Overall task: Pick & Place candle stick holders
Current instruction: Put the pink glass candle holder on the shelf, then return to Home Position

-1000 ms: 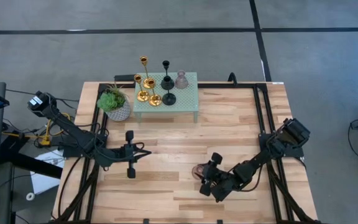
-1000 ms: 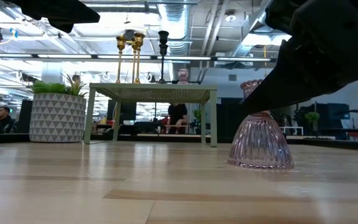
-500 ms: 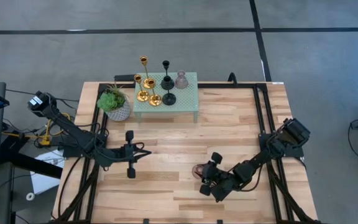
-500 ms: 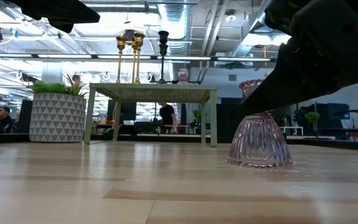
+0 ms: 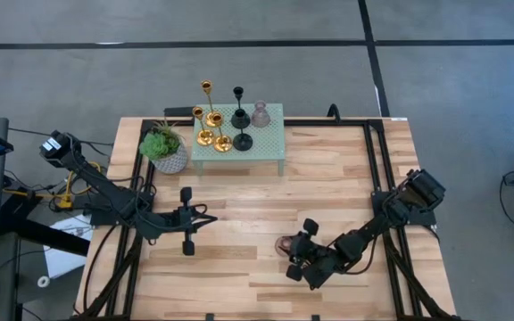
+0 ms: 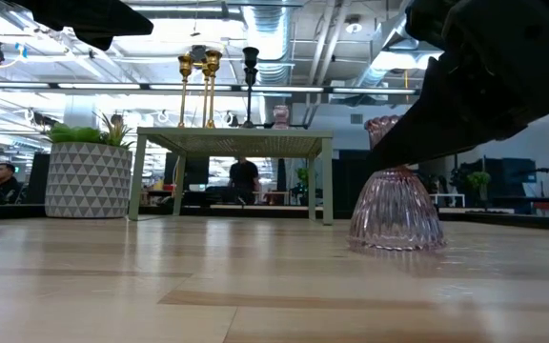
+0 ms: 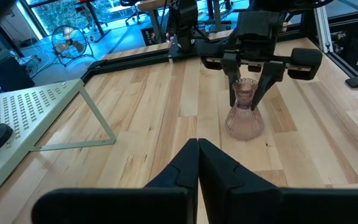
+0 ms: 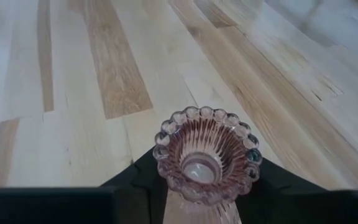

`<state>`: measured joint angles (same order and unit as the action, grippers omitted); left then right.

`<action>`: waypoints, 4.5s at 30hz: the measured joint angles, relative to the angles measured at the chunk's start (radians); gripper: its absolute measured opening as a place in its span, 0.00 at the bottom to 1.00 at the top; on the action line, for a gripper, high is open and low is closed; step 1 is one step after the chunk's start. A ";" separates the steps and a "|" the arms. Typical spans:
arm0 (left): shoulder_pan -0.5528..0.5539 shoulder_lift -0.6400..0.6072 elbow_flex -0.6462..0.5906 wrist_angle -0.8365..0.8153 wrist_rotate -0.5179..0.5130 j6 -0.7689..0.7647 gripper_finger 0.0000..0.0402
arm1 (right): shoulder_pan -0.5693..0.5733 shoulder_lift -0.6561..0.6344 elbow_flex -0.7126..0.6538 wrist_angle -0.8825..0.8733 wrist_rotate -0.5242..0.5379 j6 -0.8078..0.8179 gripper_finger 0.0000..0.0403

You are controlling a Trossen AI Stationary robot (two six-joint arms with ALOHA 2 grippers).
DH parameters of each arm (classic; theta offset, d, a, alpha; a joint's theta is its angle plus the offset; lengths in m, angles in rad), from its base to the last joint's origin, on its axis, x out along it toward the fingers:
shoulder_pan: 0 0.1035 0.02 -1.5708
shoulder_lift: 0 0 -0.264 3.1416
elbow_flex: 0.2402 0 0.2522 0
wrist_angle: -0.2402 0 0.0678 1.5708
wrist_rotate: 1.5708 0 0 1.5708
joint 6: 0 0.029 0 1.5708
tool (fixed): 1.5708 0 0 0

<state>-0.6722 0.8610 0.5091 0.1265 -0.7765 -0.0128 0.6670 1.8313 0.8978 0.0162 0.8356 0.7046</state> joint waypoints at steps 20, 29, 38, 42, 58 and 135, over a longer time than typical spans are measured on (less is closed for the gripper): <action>0.000 0.000 0.000 0.000 0.000 -0.001 0.01 | -0.039 -0.026 0.089 0.056 -0.033 -0.188 0.30; 0.000 0.000 0.000 -0.005 0.000 -0.023 0.02 | -0.130 -0.211 0.108 -0.001 -0.076 -0.245 0.33; 0.000 0.000 0.000 -0.023 0.000 -0.023 0.02 | -0.297 -0.370 0.157 -0.024 -0.249 -0.414 0.30; 0.000 0.000 0.000 -0.039 0.000 -0.023 0.02 | -0.406 -0.394 0.235 -0.122 -0.332 -0.446 0.33; 0.000 0.000 0.000 -0.045 0.000 -0.022 0.02 | -0.813 -0.287 0.393 -0.227 -0.652 -0.584 0.33; 0.000 0.000 0.000 -0.081 0.000 -0.018 0.02 | -0.576 -0.180 0.726 -0.734 -0.754 -0.764 0.00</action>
<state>-0.6720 0.8612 0.5087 0.0456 -0.7769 -0.0311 0.0907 1.6516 1.6238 -0.7175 0.0820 -0.0594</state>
